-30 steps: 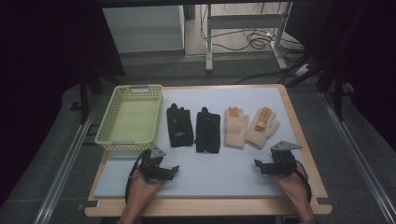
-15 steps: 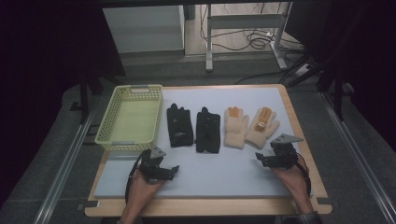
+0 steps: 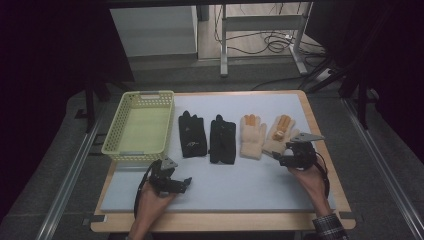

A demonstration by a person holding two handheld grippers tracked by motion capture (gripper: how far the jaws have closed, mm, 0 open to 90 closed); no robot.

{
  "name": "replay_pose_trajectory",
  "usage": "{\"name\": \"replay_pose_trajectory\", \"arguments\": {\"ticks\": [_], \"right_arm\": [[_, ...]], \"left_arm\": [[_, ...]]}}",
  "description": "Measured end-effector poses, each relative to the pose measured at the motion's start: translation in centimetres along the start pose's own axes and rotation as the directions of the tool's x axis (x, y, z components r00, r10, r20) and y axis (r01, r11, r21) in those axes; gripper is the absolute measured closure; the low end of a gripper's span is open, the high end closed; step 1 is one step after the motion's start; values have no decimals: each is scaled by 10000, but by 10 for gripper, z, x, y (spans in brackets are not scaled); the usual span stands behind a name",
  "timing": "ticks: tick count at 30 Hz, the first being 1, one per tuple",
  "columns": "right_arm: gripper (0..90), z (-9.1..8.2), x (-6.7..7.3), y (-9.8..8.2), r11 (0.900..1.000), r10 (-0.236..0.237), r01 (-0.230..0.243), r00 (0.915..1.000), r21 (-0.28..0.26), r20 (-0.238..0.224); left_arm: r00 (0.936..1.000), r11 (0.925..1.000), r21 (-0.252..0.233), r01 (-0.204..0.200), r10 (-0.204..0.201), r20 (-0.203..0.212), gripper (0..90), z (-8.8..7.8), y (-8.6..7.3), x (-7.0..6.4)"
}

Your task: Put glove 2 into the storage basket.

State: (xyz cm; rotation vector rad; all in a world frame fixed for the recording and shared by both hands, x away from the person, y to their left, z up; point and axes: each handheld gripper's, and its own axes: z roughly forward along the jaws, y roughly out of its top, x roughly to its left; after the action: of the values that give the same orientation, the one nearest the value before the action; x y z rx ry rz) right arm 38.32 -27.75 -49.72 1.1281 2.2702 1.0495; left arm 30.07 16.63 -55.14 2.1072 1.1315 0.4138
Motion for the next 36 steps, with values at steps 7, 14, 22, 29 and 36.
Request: {"name": "replay_pose_trajectory", "arguments": {"ticks": [7, 14, 22, 29, 36], "right_arm": [[390, 16, 12, 19, 9997, -217, 209, 9972, -119, -722], [458, 43, 37, 43, 9962, -866, 873, 9858, -19, -1442], [477, 85, 67, 67, 9901, -1299, 1375, 9722, 264, -1947], [284, 120, 87, 85, 9848, -1554, 1670, 9701, 478, -1866], [202, 152, 97, 94, 9745, -1734, 1918, 9731, 1163, -1516]], "left_arm": [[10000, 10000, 4, -2, 2, 1, 71, 0, 0, 0], [10000, 10000, 0, 8, -8, 3, 71, 0, 0, 0], [10000, 10000, 1, 2, -2, 4, 71, 0, 0, 0], [10000, 10000, 0, 4, -4, 3, 71, 0, 0, 0], [10000, 10000, -6, 3, -3, 5, 71, 0, 0, 0]]}}
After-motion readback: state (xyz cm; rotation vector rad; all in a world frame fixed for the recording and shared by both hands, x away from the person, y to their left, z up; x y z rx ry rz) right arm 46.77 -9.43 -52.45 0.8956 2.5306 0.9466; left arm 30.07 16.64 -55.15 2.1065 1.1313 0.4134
